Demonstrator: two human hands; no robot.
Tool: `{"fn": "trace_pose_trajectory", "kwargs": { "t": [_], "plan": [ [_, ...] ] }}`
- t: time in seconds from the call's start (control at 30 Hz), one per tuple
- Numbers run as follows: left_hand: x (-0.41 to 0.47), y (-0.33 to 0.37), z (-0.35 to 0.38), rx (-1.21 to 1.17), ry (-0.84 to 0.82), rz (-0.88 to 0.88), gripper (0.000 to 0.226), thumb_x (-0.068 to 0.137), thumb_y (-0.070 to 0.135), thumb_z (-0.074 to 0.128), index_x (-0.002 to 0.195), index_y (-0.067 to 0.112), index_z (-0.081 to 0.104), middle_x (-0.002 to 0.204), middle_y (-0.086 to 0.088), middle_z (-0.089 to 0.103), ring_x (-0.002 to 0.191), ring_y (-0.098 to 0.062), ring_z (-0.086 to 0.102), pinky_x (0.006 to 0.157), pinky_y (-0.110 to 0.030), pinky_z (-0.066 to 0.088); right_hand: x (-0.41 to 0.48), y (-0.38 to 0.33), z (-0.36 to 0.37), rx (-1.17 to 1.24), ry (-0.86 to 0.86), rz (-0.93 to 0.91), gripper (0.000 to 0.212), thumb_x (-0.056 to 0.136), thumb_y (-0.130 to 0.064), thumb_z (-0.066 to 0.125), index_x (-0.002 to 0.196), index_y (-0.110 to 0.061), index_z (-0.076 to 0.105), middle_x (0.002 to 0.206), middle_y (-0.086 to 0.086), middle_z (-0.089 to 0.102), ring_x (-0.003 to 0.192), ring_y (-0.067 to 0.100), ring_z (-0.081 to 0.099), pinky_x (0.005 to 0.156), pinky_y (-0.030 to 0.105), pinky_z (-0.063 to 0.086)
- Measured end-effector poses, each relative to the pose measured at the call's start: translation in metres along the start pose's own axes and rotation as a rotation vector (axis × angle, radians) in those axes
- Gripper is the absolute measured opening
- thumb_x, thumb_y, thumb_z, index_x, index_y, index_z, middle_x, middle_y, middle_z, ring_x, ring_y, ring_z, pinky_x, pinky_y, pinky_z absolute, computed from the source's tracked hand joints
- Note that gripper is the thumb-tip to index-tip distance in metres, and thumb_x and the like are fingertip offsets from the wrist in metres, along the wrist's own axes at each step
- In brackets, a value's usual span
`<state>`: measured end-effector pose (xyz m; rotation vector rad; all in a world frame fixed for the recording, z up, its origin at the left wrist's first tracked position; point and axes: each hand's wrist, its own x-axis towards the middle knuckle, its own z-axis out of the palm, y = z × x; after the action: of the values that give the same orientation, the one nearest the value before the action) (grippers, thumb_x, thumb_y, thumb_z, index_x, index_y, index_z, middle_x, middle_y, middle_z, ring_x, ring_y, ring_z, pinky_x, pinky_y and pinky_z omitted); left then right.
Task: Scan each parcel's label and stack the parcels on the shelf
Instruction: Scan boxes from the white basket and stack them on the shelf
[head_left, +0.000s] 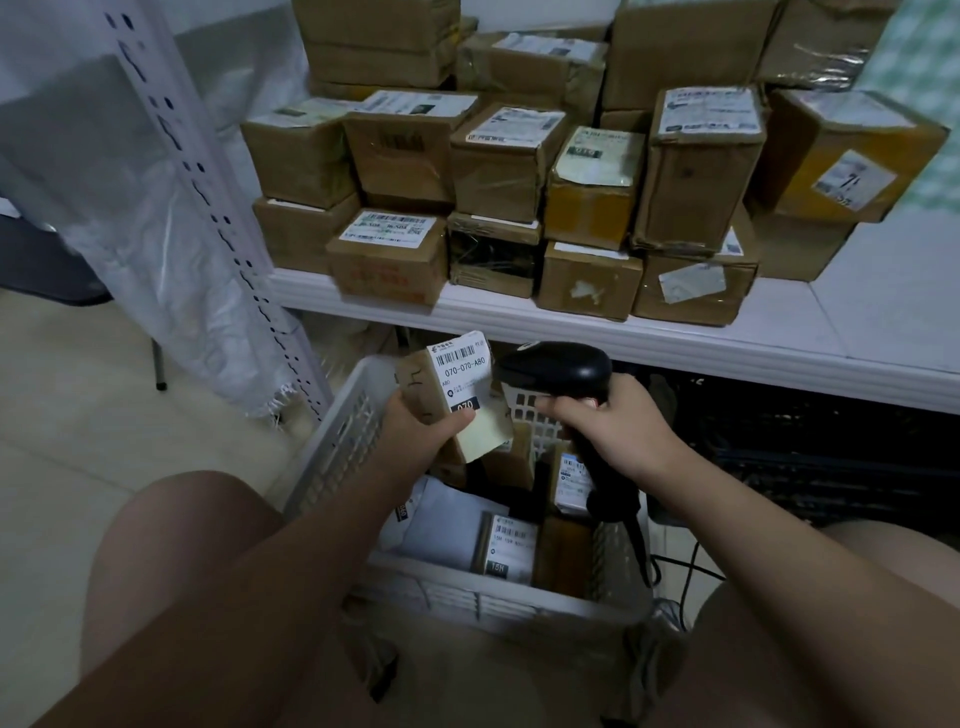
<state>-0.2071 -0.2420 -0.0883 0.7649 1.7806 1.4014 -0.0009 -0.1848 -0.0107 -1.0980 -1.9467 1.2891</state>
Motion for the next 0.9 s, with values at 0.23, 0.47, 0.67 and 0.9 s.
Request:
{"fn": "trace_pose_trajectory", "kwargs": {
  "t": [0.23,0.47,0.67,0.9],
  "plan": [
    [0.008,-0.011,-0.002,0.051,-0.011,0.031,0.048,0.076,0.014,0.080,0.117,0.008,0.056,0.105,-0.006,0.070,0.089,-0.015,0.070,0.060,-0.017,0.055,0.001,0.005,-0.006,0.056,0.041,0.044,0.017,0.082,-0.026,0.074,0.069,-0.021,0.065,0.055,-0.006,0.059,0.060,0.016,0.058,0.069,0.038,0.047],
    [0.012,-0.016,-0.004,0.111,0.002,0.030,0.050,0.073,0.023,0.082,0.114,0.015,0.056,0.104,0.000,0.069,0.091,-0.016,0.070,0.070,-0.027,0.059,-0.002,0.003,-0.006,0.026,0.022,0.035,0.015,0.084,-0.028,0.073,0.072,-0.023,0.066,0.061,-0.002,0.062,0.062,0.015,0.061,0.069,0.036,0.049],
    [0.010,-0.016,-0.003,0.084,0.002,0.026,0.050,0.075,0.019,0.081,0.117,0.011,0.055,0.106,-0.003,0.069,0.089,-0.015,0.070,0.060,-0.018,0.055,-0.001,0.004,-0.006,0.069,-0.001,0.039,0.011,0.084,-0.028,0.072,0.086,-0.018,0.070,0.069,0.005,0.067,0.066,0.020,0.064,0.070,0.037,0.050],
    [0.007,-0.014,-0.003,-0.007,-0.023,0.046,0.048,0.075,0.019,0.081,0.115,0.016,0.055,0.108,-0.005,0.069,0.093,-0.018,0.070,0.074,-0.035,0.060,0.002,0.002,-0.005,0.141,-0.006,0.044,0.007,0.085,-0.023,0.072,0.085,-0.017,0.069,0.069,0.002,0.064,0.068,0.019,0.062,0.073,0.039,0.050]
  ]
}}
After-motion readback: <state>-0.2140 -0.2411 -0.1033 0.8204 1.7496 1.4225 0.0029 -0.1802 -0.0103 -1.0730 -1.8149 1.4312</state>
